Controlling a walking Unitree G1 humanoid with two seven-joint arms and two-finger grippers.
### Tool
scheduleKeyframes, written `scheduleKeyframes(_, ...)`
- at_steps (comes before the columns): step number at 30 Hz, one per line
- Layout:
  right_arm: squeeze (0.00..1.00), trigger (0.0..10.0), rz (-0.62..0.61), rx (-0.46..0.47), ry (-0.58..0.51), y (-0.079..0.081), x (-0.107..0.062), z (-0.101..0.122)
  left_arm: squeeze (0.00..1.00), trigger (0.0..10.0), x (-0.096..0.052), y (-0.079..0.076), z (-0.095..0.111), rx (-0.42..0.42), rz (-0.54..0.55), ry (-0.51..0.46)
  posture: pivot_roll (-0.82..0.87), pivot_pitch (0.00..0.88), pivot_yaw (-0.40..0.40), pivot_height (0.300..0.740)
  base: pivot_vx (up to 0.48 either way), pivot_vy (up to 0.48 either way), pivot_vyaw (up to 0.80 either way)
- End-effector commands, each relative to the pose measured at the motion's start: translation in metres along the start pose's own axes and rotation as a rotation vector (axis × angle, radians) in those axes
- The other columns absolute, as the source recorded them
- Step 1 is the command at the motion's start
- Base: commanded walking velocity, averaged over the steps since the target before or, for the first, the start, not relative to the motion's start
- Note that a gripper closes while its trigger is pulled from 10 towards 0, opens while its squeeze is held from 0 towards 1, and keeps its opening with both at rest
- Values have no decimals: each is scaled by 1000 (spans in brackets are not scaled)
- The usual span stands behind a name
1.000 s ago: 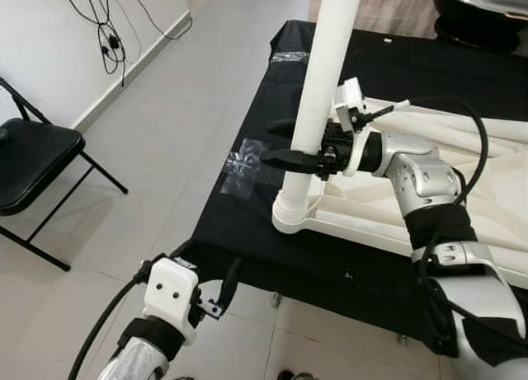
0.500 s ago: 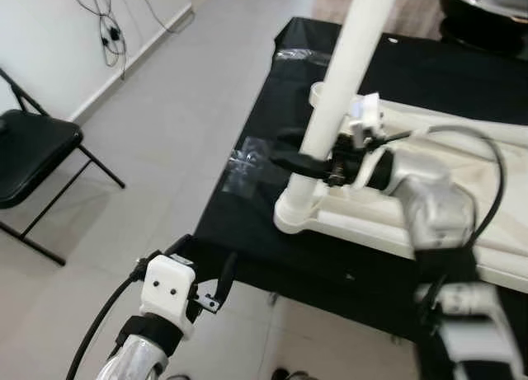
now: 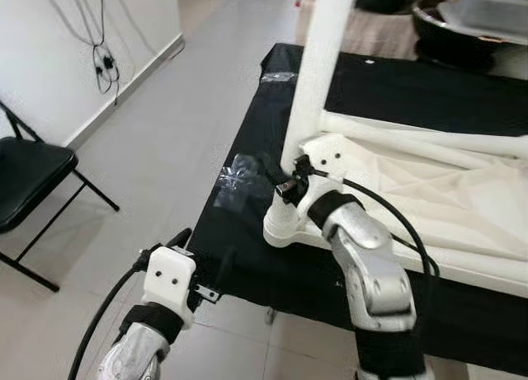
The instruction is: Building children table
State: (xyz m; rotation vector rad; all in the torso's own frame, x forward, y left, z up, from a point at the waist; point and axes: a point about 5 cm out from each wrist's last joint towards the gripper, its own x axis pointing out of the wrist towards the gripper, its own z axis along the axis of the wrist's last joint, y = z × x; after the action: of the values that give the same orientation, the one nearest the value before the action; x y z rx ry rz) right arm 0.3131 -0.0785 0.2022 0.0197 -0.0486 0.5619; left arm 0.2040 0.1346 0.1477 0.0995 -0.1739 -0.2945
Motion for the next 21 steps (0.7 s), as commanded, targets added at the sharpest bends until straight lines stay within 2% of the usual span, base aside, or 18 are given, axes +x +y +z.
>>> scheduleKeyframes(1, 1000, 10000, 135, 48, -71, 6, -1, 16, 0, 10000, -1, 0, -5, -10, 2, 15, 73, 168, -87, 740, 0, 0, 0)
scheduleKeyframes(2, 1000, 10000, 321, 34, -114, 3, -5, 28, 0, 10000, -1, 0, -5, -9, 2, 14, 75, 171, -86, 740, 0, 0, 0)
scheduleKeyframes(3, 643, 10000, 367, 24, -114, 1, -7, 30, 0, 10000, -1, 0, -4, -9, 2, 12, 80, 171, -85, 740, 0, 0, 0)
scheduleKeyframes(4, 643, 10000, 367, 24, -114, 1, -7, 30, 0, 10000, -1, 0, -4, -9, 2, 12, 80, 171, -85, 740, 0, 0, 0)
scheduleKeyframes(5, 0, 10000, 457, -43, -114, -5, -8, 33, 0, 10000, -2, 0, -4, -9, 0, 12, 82, 173, -85, 740, 0, 0, 0)
scheduleKeyframes(6, 0, 10000, 510, -91, -109, -9, -9, 34, 0, 10000, -2, -1, -4, -9, -1, 12, 82, 173, -85, 740, 0, 0, 0)
scheduleKeyframes(7, 0, 10000, 510, -91, -109, -9, -9, 34, 0, 10000, -2, -1, -4, -9, -1, 12, 82, 173, -85, 740, 0, 0, 0)
scheduleKeyframes(9, 0, 10000, 687, -184, -59, -25, -7, 36, 0, 10000, -4, -2, -3, -9, -5, 11, 100, 184, -85, 740, 0, 0, 0)
scheduleKeyframes(10, 0, 10000, 687, -184, -59, -25, -7, 36, 0, 10000, -4, -2, -3, -9, -5, 11, 100, 184, -85, 740, 0, 0, 0)
scheduleKeyframes(11, 0, 10000, 754, -191, -44, -34, -1, 41, 0, 10000, -7, -3, -1, -7, -6, 13, 123, 205, -81, 740, 0, 0, 0)
scheduleKeyframes(13, 0, 10000, 769, -191, -41, -35, 1, 43, 0, 10000, -9, -3, 0, -7, -6, 13, 123, 205, -81, 740, 0, 0, 0)
scheduleKeyframes(16, 0, 10000, 817, -162, -63, -45, 16, 59, 0, 10000, -14, -5, 2, -4, -8, 20, 155, 236, -83, 740, 0, 0, 0)
scheduleKeyframes(18, 0, 10000, 831, -149, -72, -48, 20, 63, 0, 10000, -16, -5, 3, -3, -9, 22, 155, 236, -83, 740, 0, 0, 0)
scheduleKeyframes(19, 0, 4706, 849, -141, -80, -50, 22, 67, 0, 10000, -18, -6, 4, -3, -10, 23, 168, 256, -79, 740, 0, 0, 0)
scheduleKeyframes(20, 0, 4706, 861, -137, -83, -51, 24, 70, 0, 10000, -19, -7, 5, -3, -10, 24, 168, 256, -79, 740, 0, 0, 0)
scheduleKeyframes(21, 0, 0, 912, -137, -77, -53, 25, 72, 0, 10000, -21, -7, 6, -3, -11, 26, 175, 266, -76, 740, 0, 0, 0)
